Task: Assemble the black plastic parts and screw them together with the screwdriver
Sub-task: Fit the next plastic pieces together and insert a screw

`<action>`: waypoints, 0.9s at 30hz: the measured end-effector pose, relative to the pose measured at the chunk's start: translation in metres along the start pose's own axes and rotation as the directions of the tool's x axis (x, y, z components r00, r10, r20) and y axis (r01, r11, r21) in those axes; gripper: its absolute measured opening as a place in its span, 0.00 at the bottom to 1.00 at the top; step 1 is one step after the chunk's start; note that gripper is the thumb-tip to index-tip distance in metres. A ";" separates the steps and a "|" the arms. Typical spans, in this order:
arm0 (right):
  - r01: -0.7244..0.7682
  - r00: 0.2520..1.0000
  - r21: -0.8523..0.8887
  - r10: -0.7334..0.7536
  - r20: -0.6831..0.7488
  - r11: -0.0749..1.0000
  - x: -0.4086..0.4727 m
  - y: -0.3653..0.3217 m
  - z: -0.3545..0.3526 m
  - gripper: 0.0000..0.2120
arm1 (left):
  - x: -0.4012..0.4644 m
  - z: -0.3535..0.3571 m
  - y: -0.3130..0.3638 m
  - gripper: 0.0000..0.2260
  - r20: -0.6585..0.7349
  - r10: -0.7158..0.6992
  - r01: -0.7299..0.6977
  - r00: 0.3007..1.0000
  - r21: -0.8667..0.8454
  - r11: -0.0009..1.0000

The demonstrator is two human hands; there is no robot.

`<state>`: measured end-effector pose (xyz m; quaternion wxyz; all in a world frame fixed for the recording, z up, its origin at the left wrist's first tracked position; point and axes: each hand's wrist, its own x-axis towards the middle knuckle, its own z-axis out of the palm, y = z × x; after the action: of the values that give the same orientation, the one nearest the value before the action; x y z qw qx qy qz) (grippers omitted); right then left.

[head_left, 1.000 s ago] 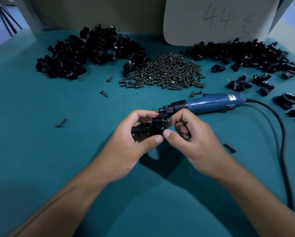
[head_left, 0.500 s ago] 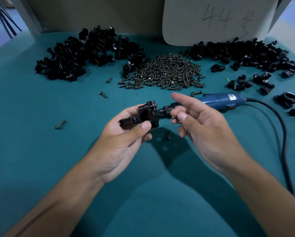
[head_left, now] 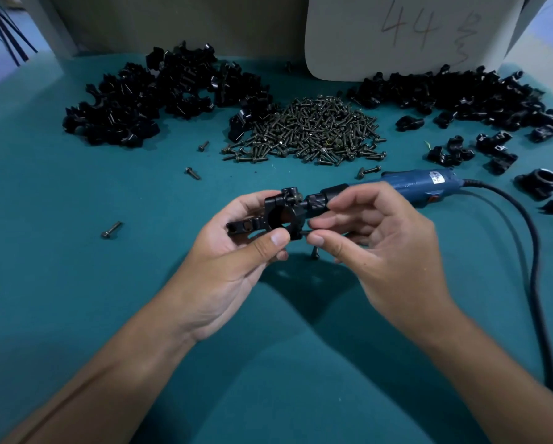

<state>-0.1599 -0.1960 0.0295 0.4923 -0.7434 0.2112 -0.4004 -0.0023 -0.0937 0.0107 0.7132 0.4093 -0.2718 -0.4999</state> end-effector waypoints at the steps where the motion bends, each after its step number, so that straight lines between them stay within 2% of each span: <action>1: 0.000 1.000 -0.005 0.000 0.001 1.000 0.000 0.001 0.000 0.16 | 0.000 0.000 -0.001 0.20 0.006 0.011 -0.011 1.000 0.014 1.000; 5: -0.025 1.000 -0.022 0.024 -0.015 0.999 -0.001 0.004 0.002 0.16 | -0.001 0.000 -0.002 0.17 0.028 0.054 -0.055 0.998 0.042 0.998; 9: -0.054 0.998 0.055 0.053 0.019 0.997 0.001 0.008 0.002 0.10 | -0.001 0.002 -0.001 0.17 0.022 0.071 -0.072 0.997 0.055 0.996; 12: -0.079 0.997 0.074 0.077 0.031 0.994 0.002 0.011 -0.001 0.09 | -0.001 0.003 0.000 0.16 0.000 0.081 -0.080 0.997 0.087 0.993; 15: -0.016 1.000 -0.046 0.016 0.005 0.999 0.001 0.013 -0.002 0.07 | -0.003 0.003 0.000 0.17 0.001 0.080 -0.080 0.997 0.123 0.989; 18: -0.017 1.000 -0.130 0.015 -0.018 0.991 -0.001 0.012 0.000 0.08 | -0.004 0.002 -0.001 0.17 0.018 0.075 -0.077 0.997 0.148 0.986; 23: 0.040 0.999 -0.352 -0.047 -0.013 0.935 -0.002 0.009 0.003 0.14 | -0.004 0.003 -0.004 0.16 -0.004 0.057 -0.055 0.998 0.151 0.987; 27: 0.050 0.999 -0.416 -0.053 0.005 0.908 -0.004 0.008 0.005 0.12 | -0.004 0.004 -0.005 0.16 -0.019 0.049 -0.046 0.999 0.131 0.990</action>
<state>-0.1576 -0.1940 0.0203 0.3114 -0.8353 0.2734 -0.3613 -0.0096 -0.0926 0.0085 0.6997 0.4539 -0.3057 -0.4593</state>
